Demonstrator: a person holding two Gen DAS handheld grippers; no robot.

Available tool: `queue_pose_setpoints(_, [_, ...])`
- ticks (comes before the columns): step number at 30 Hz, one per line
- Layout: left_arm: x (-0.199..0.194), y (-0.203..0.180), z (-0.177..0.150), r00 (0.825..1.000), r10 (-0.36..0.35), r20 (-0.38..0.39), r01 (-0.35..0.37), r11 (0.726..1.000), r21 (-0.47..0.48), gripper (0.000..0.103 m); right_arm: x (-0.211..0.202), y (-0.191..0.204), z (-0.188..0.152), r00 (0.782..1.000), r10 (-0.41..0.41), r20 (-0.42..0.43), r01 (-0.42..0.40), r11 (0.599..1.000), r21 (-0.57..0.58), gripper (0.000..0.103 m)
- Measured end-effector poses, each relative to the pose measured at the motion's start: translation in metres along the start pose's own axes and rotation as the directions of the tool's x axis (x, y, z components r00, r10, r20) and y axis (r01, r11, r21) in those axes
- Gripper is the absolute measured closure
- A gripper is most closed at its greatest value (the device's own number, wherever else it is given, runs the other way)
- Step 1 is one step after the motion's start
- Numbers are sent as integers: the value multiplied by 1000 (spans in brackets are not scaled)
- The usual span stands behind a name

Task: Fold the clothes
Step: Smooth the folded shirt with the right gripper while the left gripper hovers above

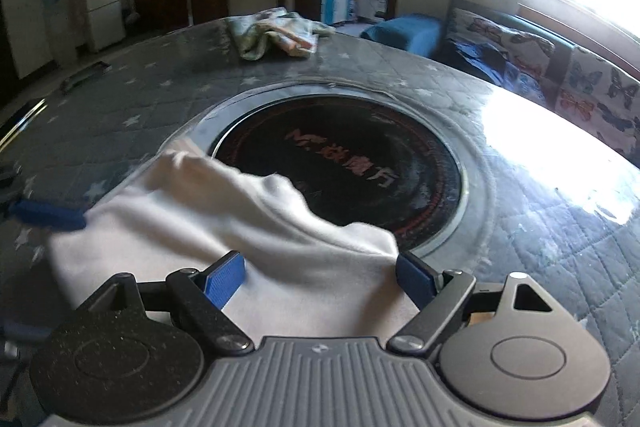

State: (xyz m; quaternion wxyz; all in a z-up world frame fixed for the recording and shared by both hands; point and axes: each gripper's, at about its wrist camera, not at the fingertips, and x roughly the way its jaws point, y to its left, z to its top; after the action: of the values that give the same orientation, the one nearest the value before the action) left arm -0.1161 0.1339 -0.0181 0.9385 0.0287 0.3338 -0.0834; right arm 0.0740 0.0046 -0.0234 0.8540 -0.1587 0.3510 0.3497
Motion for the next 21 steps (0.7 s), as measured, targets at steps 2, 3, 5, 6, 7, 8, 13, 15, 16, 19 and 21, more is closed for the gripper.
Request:
queue_pose_setpoints(2, [-2,1,-1,1000,-6,7,6,1000,-1,10,-1,2,6,1000,4,7,-4,1000,-1,18])
queue_pose_setpoints(3, [-3,2,-1,1000,-9,12,9,1000,-6,9,-1,3,10,1000,7,10,-7,1000,-3,17])
queue_pose_setpoints(5, [-4,3,-1,1000,-15,22,15,1000,-22,6,1,7,16,1000,14,12,-14,1000,-11,8])
queue_pose_setpoints(6, [-4,4,-1,1000,-18,24,18,999,-29,5,5,10,19,1000,18,10,-18,1000,-19,6])
queue_pose_setpoints(7, [-4,5,-1,1000,-19,23,20,999,-35,5,8,14,23,1000,23,7,-22,999,-27,6])
queue_pose_setpoints(8, [-4,5,-2,1000,-19,21,20,999,-38,4,12,17,26,1000,27,5,-27,999,-35,6])
queue_pose_setpoints(13, [-3,8,-7,1000,-22,13,23,999,-40,3,41,28,36,999,28,-36,-30,999,-37,6])
queue_pose_setpoints(15, [-4,8,-8,1000,-24,13,25,999,-40,2,51,30,39,999,7,-47,-8,999,-31,5])
queue_pose_setpoints(16, [-4,8,-9,1000,-25,13,25,999,-38,2,54,29,40,999,-1,-48,0,1000,-19,2])
queue_pose_setpoints(19, [-3,7,-9,1000,-26,13,27,999,-37,1,58,22,47,999,-13,-47,14,1000,22,0])
queue_pose_setpoints(21, [-4,9,-9,1000,-27,16,28,999,-45,1,55,17,52,999,-5,-36,7,999,34,0])
